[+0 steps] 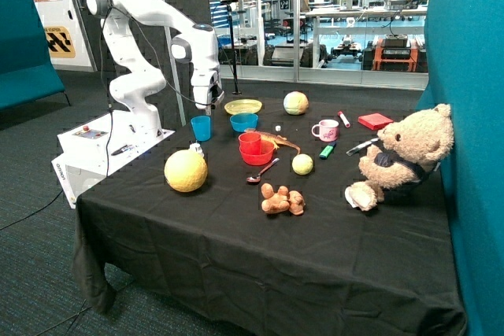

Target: Match the cups with the appropriate bowls

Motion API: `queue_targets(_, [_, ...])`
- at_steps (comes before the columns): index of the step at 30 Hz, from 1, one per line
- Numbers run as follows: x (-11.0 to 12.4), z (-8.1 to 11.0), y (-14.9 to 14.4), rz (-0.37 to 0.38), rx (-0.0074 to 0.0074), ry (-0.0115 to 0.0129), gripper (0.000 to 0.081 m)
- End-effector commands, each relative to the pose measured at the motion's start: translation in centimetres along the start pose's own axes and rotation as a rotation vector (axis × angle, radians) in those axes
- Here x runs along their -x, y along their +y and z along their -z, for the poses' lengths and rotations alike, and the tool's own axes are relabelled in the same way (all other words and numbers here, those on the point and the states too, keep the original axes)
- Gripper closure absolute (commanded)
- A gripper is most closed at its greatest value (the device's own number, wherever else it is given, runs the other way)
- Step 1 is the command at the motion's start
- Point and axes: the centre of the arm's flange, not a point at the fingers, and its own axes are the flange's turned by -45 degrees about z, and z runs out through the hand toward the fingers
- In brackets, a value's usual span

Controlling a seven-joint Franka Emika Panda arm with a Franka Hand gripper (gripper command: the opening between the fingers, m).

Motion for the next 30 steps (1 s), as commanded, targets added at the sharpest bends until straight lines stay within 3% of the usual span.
queue_targets(1, [1.6, -0.1, -1.0, 0.031, -0.001, -0.0005, 0.0412])
queue_targets(18, [5.9, -1.5, -0.8, -0.001, -0.001, -0.0005, 0.039])
queue_targets(30, [5.5, -2.2, -0.3, 0.011, -0.001, -0.0005, 0.0373])
